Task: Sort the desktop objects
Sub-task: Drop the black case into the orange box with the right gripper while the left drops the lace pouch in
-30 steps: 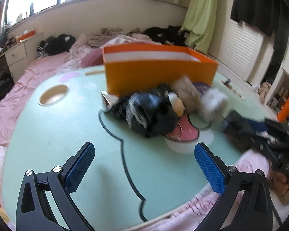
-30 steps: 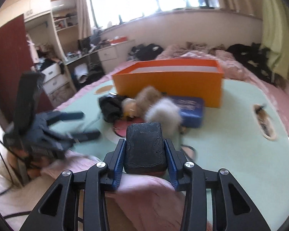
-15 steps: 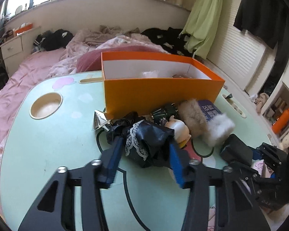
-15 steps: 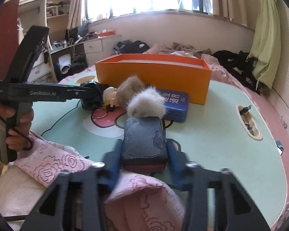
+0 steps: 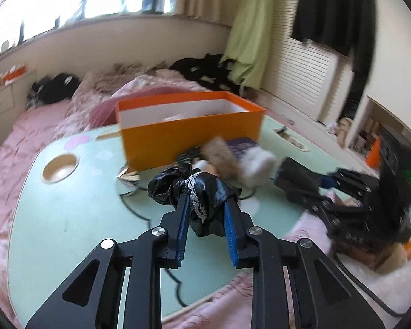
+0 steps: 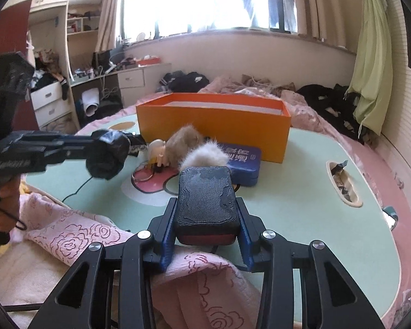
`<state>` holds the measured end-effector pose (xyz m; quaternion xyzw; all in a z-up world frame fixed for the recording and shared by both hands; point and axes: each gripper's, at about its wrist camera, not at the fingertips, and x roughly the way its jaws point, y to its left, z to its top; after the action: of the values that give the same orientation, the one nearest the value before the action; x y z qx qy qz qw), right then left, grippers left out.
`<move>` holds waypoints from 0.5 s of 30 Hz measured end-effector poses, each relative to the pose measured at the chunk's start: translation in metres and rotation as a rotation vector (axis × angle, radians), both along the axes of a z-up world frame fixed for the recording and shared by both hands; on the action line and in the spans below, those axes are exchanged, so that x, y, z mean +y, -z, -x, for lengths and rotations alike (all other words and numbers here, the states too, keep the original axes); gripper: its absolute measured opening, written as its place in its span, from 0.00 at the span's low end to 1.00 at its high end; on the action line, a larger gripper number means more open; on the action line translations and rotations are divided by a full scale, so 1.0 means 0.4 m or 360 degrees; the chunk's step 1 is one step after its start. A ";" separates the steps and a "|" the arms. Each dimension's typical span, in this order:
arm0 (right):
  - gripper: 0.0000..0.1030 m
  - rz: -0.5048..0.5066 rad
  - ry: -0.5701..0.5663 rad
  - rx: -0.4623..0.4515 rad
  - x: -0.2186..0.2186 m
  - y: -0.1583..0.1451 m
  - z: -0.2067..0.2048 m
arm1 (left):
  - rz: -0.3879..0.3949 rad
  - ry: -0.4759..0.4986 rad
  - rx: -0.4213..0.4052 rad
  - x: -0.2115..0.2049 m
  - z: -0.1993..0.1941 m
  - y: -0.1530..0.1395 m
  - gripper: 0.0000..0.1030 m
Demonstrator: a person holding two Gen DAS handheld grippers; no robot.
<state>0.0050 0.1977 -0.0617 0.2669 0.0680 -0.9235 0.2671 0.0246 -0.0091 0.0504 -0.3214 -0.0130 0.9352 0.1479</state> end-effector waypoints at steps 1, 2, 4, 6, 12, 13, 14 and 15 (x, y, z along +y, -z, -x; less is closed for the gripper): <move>0.37 0.0017 0.0002 0.0001 0.005 -0.005 0.000 | 0.0007 0.0019 0.0011 0.007 -0.005 -0.002 0.24; 0.37 0.0036 0.0004 -0.0002 0.011 -0.009 0.000 | 0.0016 0.0042 0.0023 0.018 -0.009 -0.007 0.24; 0.37 0.0060 0.0005 -0.0008 0.017 -0.017 0.001 | 0.0018 0.0063 0.0037 0.027 -0.015 -0.014 0.24; 0.37 0.0086 0.0003 -0.0015 0.024 -0.024 0.002 | 0.0022 0.0076 0.0057 0.032 -0.018 -0.023 0.24; 0.37 0.0162 -0.0003 -0.0004 0.031 -0.088 0.029 | 0.0019 0.0061 0.0140 0.030 0.004 -0.079 0.24; 0.37 0.0165 0.0005 0.0007 0.028 -0.109 0.043 | 0.0018 0.0054 0.0165 0.030 0.014 -0.094 0.24; 0.37 0.0155 0.0024 0.0027 0.020 -0.135 0.066 | 0.0020 0.0042 0.0201 0.030 0.030 -0.115 0.24; 0.37 0.0144 0.0035 0.0035 0.013 -0.149 0.082 | 0.0024 0.0028 0.0225 0.029 0.049 -0.131 0.24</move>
<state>-0.0279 0.2029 -0.0022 0.2452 0.0262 -0.9314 0.2678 0.0049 0.0027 0.1030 -0.2556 0.0074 0.9544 0.1543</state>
